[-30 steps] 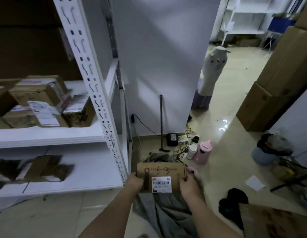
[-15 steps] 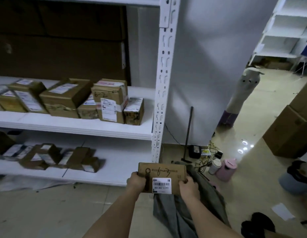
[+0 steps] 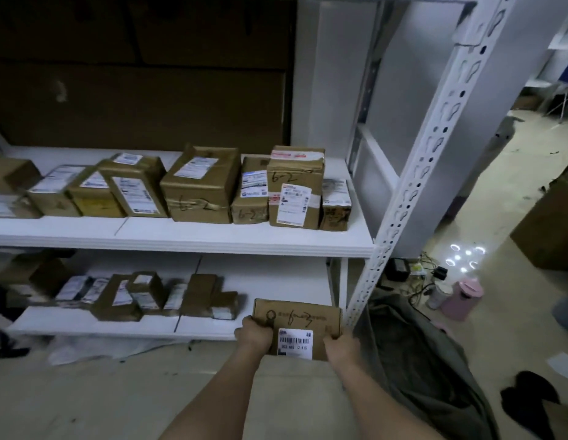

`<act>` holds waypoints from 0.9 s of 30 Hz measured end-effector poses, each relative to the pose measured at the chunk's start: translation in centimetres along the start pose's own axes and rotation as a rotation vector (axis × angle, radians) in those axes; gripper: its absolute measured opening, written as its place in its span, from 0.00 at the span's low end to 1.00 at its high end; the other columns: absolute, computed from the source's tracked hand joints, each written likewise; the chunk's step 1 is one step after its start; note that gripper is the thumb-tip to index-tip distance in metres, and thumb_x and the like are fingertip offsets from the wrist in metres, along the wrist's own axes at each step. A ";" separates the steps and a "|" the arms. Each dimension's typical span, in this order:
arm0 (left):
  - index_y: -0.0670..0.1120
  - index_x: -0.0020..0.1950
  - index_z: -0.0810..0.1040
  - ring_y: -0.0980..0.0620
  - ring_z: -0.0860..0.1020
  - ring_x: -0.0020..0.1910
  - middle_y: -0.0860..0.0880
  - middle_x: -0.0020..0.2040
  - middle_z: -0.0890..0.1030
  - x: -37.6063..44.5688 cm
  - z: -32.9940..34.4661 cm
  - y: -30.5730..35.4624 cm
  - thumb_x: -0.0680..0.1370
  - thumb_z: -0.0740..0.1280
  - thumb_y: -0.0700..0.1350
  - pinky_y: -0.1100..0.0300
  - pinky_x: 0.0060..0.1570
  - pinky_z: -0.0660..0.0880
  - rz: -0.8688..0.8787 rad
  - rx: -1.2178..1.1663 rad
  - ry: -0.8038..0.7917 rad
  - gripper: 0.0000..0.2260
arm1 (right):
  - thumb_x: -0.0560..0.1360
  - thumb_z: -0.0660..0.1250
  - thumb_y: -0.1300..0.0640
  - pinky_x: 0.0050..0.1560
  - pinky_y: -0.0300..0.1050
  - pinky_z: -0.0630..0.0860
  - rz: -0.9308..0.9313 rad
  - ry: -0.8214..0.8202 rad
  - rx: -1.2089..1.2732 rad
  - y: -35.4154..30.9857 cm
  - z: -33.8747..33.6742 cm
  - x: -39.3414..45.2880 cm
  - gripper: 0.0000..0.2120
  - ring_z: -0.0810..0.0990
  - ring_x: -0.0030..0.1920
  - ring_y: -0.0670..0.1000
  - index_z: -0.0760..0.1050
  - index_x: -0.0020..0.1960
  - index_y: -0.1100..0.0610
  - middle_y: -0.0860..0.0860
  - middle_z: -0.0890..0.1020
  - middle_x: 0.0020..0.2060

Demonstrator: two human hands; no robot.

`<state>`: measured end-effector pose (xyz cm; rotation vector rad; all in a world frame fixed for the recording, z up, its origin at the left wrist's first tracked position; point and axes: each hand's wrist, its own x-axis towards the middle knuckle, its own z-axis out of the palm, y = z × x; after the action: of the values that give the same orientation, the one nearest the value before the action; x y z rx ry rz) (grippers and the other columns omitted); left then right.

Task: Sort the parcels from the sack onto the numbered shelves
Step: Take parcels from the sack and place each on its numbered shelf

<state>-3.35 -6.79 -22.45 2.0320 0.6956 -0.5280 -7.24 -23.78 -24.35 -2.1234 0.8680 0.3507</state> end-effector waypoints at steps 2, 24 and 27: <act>0.40 0.68 0.69 0.40 0.74 0.60 0.37 0.65 0.71 1.8 -1.4 -0.7 0.77 0.60 0.40 0.57 0.55 0.71 -0.010 0.025 -0.009 0.19 | 0.77 0.61 0.52 0.53 0.47 0.75 0.014 -0.017 0.011 -0.8 2.0 -0.1 0.18 0.77 0.55 0.59 0.72 0.63 0.62 0.61 0.75 0.60; 0.39 0.64 0.72 0.38 0.76 0.58 0.36 0.60 0.76 26.7 0.7 -10.1 0.75 0.64 0.42 0.49 0.60 0.73 -0.089 -0.045 -0.053 0.17 | 0.76 0.63 0.46 0.51 0.49 0.77 -0.012 -0.009 0.065 -0.7 22.5 16.3 0.15 0.80 0.50 0.57 0.74 0.58 0.55 0.55 0.81 0.52; 0.39 0.66 0.68 0.37 0.74 0.59 0.36 0.61 0.75 30.7 2.9 -13.1 0.74 0.64 0.45 0.48 0.60 0.73 -0.050 -0.090 -0.061 0.22 | 0.76 0.64 0.46 0.50 0.47 0.74 -0.042 0.002 0.042 1.5 27.4 20.1 0.20 0.78 0.55 0.59 0.68 0.64 0.53 0.56 0.78 0.56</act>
<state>10.85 4.77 -50.51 1.9119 0.7222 -0.5749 7.51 -12.82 -53.01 -2.1008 0.8235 0.3060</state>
